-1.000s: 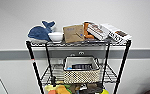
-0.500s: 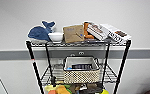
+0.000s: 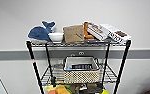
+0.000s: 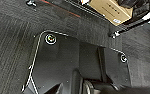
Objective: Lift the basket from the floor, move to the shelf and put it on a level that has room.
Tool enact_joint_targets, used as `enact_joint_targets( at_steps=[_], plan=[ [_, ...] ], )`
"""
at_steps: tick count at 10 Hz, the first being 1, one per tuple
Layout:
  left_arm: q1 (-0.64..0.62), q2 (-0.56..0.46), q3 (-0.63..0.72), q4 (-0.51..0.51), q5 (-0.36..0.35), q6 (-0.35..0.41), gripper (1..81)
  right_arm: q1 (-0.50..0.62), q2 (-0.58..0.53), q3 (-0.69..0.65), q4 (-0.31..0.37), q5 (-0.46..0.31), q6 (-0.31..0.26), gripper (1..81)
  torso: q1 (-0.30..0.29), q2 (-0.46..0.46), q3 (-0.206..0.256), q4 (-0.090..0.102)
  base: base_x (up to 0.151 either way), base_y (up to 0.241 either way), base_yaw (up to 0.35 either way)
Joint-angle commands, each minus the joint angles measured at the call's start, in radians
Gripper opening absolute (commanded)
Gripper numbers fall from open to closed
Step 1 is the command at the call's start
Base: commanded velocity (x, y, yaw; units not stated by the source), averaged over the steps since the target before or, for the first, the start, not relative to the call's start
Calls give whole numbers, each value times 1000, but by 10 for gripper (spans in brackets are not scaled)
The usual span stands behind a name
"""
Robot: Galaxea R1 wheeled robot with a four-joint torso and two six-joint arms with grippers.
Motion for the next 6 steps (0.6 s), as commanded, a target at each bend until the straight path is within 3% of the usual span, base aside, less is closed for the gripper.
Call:
enact_joint_targets(
  at_steps=[1, 4, 6],
  plan=[
    [-24, 90, -129, 37, 49, 6, 811, 2, 101, -144, -76, -31, -3, 811, 1, 0, 0, 0, 0, 0, 0],
    [-22, 144, -207, 34, 60, 3, 811, -13, 148, -189, -115, -37, -2, 811, 1, 0, 0, 0, 0, 0, 0],
    [-24, 185, -255, 36, 139, 4, 811, -19, 168, -190, -136, -49, -2, 811, 1, 0, 1, 0, 0, 0, 0]
  ],
)
